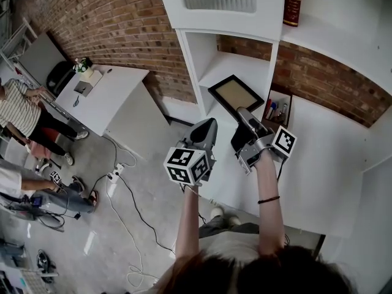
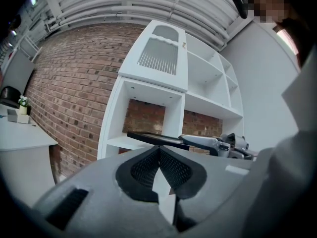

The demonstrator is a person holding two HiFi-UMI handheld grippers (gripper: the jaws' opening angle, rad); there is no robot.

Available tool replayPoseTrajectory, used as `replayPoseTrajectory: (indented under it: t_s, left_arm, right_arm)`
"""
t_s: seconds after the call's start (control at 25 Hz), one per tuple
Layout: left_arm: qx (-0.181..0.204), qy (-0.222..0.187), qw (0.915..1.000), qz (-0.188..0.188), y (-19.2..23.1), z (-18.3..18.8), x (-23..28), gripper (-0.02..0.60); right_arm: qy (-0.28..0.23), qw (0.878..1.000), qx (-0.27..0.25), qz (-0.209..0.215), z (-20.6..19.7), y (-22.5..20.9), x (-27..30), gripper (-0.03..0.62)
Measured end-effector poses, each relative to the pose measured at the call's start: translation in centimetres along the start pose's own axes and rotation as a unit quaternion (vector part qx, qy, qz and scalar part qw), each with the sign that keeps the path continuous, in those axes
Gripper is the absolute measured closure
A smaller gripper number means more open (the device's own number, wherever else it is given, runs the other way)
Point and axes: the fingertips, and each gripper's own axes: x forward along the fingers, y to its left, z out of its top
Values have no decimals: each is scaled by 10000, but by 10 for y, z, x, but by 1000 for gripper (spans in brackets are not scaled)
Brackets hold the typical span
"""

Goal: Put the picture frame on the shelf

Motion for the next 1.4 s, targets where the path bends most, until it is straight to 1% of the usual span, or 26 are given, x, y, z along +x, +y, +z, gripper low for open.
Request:
replayPoseTrajectory:
  t_s: [0.12, 0.2, 0.4, 0.68, 1.0, 1.4]
  left_arm:
    - [31, 45, 9999, -111, 0, 1, 4, 571]
    - [27, 43, 9999, -150, 10, 3, 14, 571]
    - [-12, 45, 9997, -221, 31, 4, 33, 571]
    - [11, 101, 9994, -320, 49, 7, 48, 571]
    - [-26, 119, 9993, -351, 63, 8, 62, 571]
    - [-28, 118, 9993, -351, 75, 8, 73, 571]
  right_arm:
    - [-121, 9999, 19, 9, 2, -1, 3, 522]
    - [-157, 9999, 9, -10, 7, -7, 16, 522]
    - [-237, 9993, -155, -225, 17, -21, 40, 522]
    - [-442, 9987, -121, -205, 28, -30, 59, 522]
    - [-535, 9981, -81, -289, 38, -41, 71, 522]
    - [-590, 9978, 8, -293, 45, -53, 84, 522]
